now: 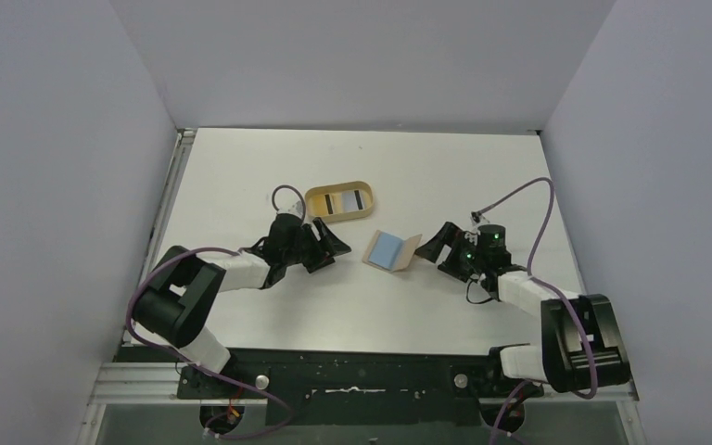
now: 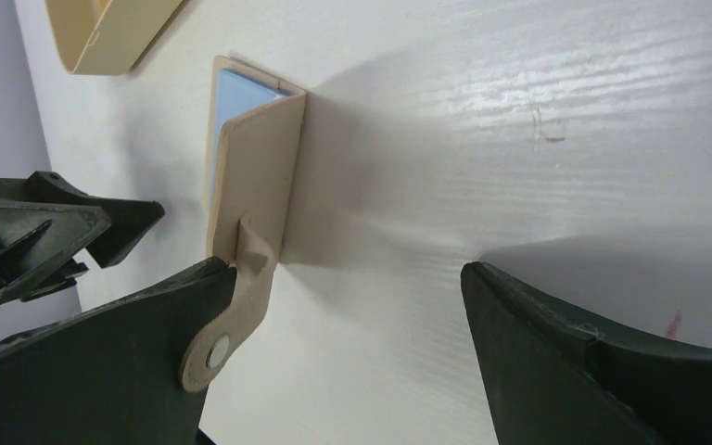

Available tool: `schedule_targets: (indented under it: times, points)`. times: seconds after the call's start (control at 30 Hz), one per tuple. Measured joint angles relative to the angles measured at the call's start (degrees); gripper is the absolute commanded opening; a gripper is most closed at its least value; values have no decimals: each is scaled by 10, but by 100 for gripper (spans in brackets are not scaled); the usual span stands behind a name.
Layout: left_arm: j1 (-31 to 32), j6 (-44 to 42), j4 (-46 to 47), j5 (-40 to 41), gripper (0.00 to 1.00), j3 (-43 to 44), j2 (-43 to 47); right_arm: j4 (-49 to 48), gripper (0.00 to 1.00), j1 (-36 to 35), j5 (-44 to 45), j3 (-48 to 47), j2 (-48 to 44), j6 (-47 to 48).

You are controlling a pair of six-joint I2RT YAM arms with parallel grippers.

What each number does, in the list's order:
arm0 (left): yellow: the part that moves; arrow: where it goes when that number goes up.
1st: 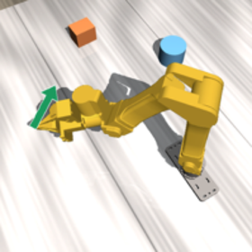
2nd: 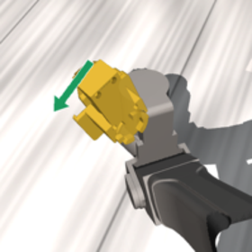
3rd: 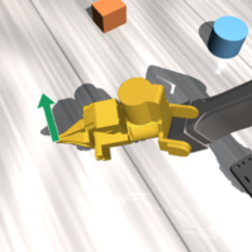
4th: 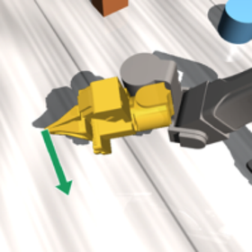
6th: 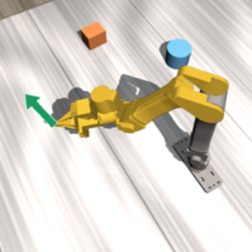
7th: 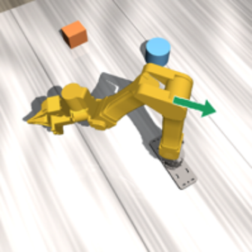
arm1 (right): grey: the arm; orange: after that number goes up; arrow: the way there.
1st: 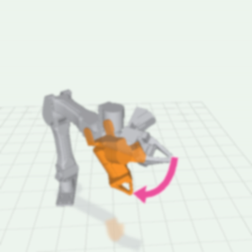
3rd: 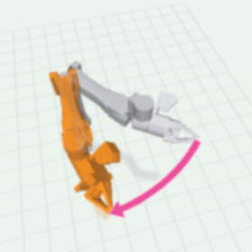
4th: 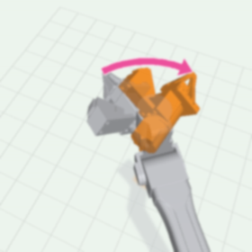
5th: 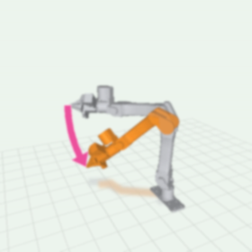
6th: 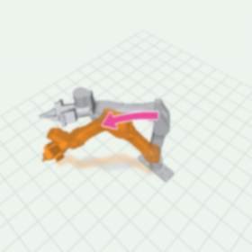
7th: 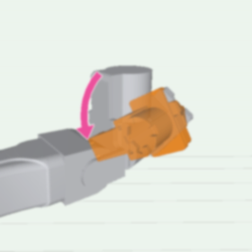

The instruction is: Take the credit cards out of the card holder

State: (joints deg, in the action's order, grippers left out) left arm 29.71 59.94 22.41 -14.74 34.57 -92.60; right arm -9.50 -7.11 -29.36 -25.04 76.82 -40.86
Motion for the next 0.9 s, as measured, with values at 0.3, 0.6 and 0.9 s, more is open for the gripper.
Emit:
schedule_targets:
  times: [0.3, 0.6, 0.9]
  points:
    - [0, -3, 0, 0, 62, 1, -2, -41, 99, 0, 11, 37, -69, -43]
    - [0, -12, -12, 2, 61, 12, -2, -40, 100, 0, 10, 25, -58, -46]
    - [0, -19, -19, 4, 61, 12, -2, 19, 100, 0, 10, -82, -55, -3]
